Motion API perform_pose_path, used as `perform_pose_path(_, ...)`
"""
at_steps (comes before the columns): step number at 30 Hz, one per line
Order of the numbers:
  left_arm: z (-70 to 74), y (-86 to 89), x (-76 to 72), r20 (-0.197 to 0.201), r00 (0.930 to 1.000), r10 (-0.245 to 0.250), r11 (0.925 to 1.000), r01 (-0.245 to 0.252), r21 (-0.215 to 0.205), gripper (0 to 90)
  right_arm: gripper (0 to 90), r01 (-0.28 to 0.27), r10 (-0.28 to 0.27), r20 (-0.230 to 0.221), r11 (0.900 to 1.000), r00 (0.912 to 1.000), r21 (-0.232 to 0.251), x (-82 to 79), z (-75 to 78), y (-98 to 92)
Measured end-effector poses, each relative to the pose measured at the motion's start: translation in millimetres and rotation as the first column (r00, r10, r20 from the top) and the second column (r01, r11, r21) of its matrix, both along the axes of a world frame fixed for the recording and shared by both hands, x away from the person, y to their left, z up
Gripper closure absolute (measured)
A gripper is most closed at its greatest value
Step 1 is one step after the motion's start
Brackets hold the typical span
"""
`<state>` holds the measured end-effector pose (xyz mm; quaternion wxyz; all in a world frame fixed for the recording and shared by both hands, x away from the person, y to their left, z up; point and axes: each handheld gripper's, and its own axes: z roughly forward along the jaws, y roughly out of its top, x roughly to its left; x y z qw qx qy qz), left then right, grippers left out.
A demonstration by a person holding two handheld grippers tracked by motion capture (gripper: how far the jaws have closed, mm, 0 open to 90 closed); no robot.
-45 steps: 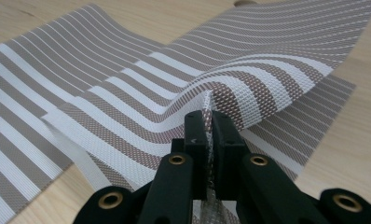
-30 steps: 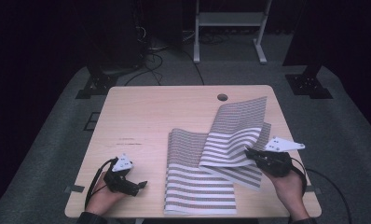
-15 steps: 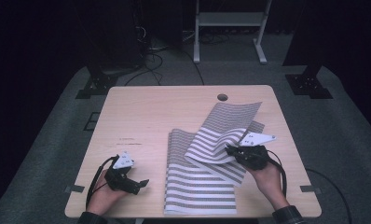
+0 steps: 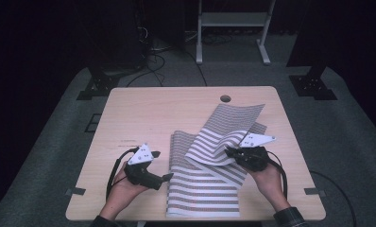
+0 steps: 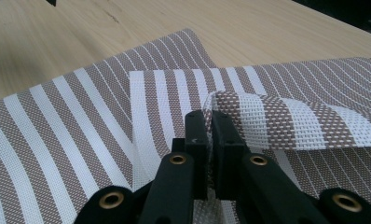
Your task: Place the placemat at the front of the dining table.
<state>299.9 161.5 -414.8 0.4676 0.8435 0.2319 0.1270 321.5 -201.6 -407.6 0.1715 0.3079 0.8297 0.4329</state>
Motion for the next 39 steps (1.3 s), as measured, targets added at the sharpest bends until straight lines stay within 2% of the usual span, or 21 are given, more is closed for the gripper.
perform_pose_path(5,5.4,-28.2,7.1,0.028,0.9988,-0.041,0.9992,0.041,0.005,13.1,86.2,0.003,-0.003,0.006,1.000,1.0000,0.011,-0.1,4.9,-0.3)
perform_pose_path(9,2.9,-53.1,14.6,0.034,0.9968,-0.072,0.9964,0.071,0.047,13.4,86.2,0.001,-0.001,0.007,1.000,1.0000,0.016,0.9,7.1,0.9)
perform_pose_path(13,0.1,-74.1,20.6,0.036,0.9945,-0.098,0.9938,0.096,0.056,14.7,86.3,-0.003,0.003,0.008,1.000,1.0000,0.014,1.3,7.7,2.7)
perform_pose_path(15,-2.5,-84.3,22.4,0.043,0.9926,-0.114,0.9922,0.111,0.057,18.5,86.2,-0.004,0.004,0.007,1.000,1.0000,0.016,1.8,8.1,2.8)
perform_pose_path(20,-7.9,-107.8,26.1,0.050,0.9892,-0.138,0.9869,0.133,0.091,18.7,86.2,-0.003,0.002,0.008,1.000,1.0000,0.019,1.4,9.1,2.7)
perform_pose_path(24,-9.0,-123.9,29.1,0.075,0.9856,-0.152,0.9837,0.143,0.109,23.3,86.2,-0.005,0.005,0.009,1.000,0.9999,0.018,1.0,10.1,2.8)
perform_pose_path(26,-9.4,-131.1,31.2,0.091,0.9833,-0.158,0.9817,0.146,0.122,29.9,86.2,-0.007,0.007,0.009,1.000,0.9999,0.019,0.7,10.2,3.0)
perform_pose_path(29,-11.6,-138.8,34.1,0.085,0.9818,-0.169,0.9768,0.156,0.147,39.0,86.2,-0.007,0.006,0.010,1.000,0.9999,0.023,0.2,10.8,2.6)
perform_pose_path(33,-16.8,-148.6,33.9,0.082,0.9774,-0.195,0.9647,0.176,0.196,41.6,86.2,-0.005,0.004,0.009,1.000,1.0000,0.026,-0.3,11.9,1.3)
perform_pose_path(35,-18.2,-151.5,32.8,0.086,0.9760,-0.200,0.9600,0.178,0.217,51.0,86.2,-0.003,0.003,0.006,1.000,1.0000,0.030,-0.7,12.3,0.9)
perform_pose_path(38,-18.4,-152.4,34.1,0.069,0.9803,-0.185,0.9619,0.166,0.217,66.4,86.2,-0.005,0.005,0.005,1.000,1.0000,0.028,-1.2,12.3,1.2)
perform_pose_path(39,-18.2,-152.4,35.0,0.063,0.9799,-0.189,0.9597,0.171,0.223,69.6,86.1,-0.007,0.007,0.005,1.000,1.0000,0.025,-1.2,12.1,1.7)
